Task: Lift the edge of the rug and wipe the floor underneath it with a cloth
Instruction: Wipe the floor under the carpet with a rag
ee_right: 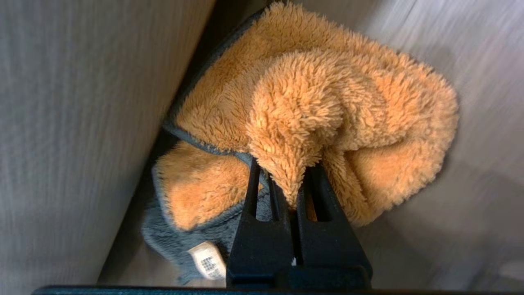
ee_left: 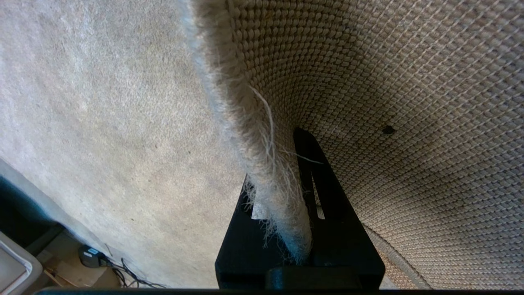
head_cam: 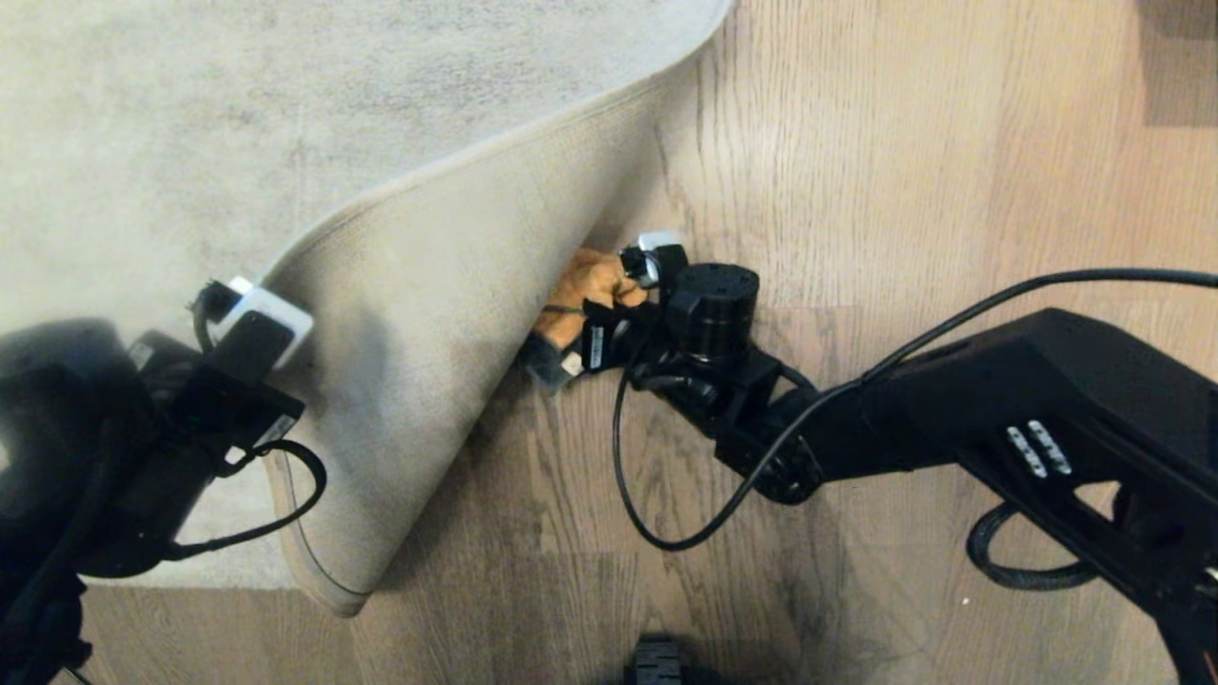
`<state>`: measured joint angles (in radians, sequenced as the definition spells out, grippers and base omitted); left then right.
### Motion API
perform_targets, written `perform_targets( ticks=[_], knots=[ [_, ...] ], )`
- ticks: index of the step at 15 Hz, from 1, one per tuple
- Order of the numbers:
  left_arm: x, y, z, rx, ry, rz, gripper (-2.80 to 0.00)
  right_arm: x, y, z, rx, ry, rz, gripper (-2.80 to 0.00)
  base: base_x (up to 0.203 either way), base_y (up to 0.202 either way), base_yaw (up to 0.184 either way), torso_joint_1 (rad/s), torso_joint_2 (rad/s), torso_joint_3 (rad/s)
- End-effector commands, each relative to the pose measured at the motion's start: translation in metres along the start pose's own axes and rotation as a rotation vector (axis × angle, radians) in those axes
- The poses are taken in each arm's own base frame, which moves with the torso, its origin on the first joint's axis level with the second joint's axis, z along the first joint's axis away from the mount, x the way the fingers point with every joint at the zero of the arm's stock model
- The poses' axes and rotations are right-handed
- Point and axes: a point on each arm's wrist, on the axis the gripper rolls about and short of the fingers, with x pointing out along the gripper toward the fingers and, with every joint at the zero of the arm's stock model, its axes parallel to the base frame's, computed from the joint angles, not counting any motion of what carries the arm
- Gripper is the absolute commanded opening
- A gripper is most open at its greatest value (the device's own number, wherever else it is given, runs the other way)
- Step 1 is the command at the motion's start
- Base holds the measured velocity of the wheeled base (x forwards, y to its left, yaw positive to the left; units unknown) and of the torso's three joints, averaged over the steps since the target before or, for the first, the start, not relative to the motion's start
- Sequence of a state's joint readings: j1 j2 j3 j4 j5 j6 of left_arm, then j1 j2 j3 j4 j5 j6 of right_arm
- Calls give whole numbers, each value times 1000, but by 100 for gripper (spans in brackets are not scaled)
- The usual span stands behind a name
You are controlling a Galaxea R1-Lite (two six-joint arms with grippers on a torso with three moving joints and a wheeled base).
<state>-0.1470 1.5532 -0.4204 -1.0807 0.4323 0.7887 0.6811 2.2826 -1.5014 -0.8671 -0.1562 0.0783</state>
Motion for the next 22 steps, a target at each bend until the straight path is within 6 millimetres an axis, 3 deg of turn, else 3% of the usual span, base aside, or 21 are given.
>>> perform_targets(
  ticks=[1,7,13,16,19,22],
  knots=[
    [0,1,1,1,-4,6,-280,6,-26,13,-2,-30,-63,-280,0,0,0,0,0,0],
    [1,0,0,3,-1,3,-280,-10,-88,35,-18,-36,-193,-280,0,0,0,0,0,0],
    [0,0,0,2,-3,5,-280,-66,-107,28,-34,82,-202,-280,0,0,0,0,0,0],
    [-1,1,1,0,-4,9,-280,-96,-95,18,-45,129,-146,-280,0,0,0,0,0,0],
    [-2,1,-1,1,0,6,-280,-115,-50,1,-47,167,-18,-280,0,0,0,0,0,0],
    [-2,1,-2,1,2,7,-280,-119,-4,-27,-54,210,106,-280,0,0,0,0,0,0]
  ],
)
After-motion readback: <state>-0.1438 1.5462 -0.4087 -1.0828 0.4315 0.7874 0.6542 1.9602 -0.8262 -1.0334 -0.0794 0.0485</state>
